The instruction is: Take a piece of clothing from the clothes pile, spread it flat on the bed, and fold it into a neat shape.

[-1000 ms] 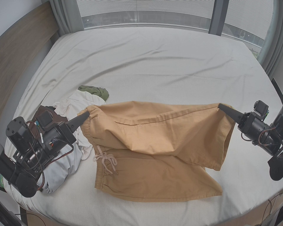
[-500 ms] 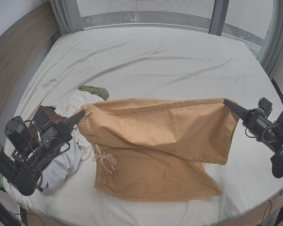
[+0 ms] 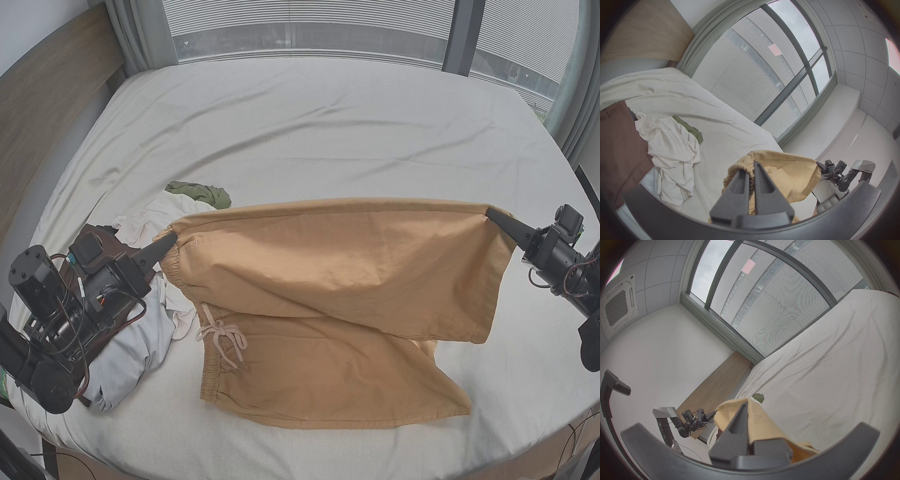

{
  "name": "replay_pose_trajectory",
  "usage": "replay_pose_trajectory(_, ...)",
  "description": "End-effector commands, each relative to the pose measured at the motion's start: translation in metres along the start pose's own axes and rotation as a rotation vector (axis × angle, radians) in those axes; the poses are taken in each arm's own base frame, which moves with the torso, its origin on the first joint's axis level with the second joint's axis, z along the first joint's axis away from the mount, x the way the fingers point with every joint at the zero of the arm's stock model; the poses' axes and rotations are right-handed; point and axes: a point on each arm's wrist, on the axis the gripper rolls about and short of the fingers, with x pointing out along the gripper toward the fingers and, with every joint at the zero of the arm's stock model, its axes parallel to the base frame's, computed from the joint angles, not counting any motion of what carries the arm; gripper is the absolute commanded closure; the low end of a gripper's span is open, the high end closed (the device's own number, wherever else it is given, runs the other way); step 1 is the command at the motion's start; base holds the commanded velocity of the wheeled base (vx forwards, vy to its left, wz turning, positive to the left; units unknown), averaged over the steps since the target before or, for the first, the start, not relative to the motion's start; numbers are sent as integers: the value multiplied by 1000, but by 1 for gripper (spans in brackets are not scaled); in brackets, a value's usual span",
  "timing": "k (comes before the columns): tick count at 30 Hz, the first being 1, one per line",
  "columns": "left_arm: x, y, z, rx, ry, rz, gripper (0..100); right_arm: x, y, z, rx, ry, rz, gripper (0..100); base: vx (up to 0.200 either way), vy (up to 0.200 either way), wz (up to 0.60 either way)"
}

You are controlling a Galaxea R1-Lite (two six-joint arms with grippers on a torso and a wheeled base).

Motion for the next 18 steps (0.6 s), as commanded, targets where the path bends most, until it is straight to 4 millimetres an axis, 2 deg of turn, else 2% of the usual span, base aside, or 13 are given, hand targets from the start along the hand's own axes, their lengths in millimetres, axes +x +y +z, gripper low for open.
replay_pose_trajectory(1, 0, 3, 1, 2, -5, 9, 100, -1, -2, 3, -6, -8, -8, 100, 0, 0, 0)
replay_pose_trajectory(18, 1, 7, 4, 4, -16, 20, 100, -4, -5, 5, 5, -17, -21, 100, 0, 0, 0)
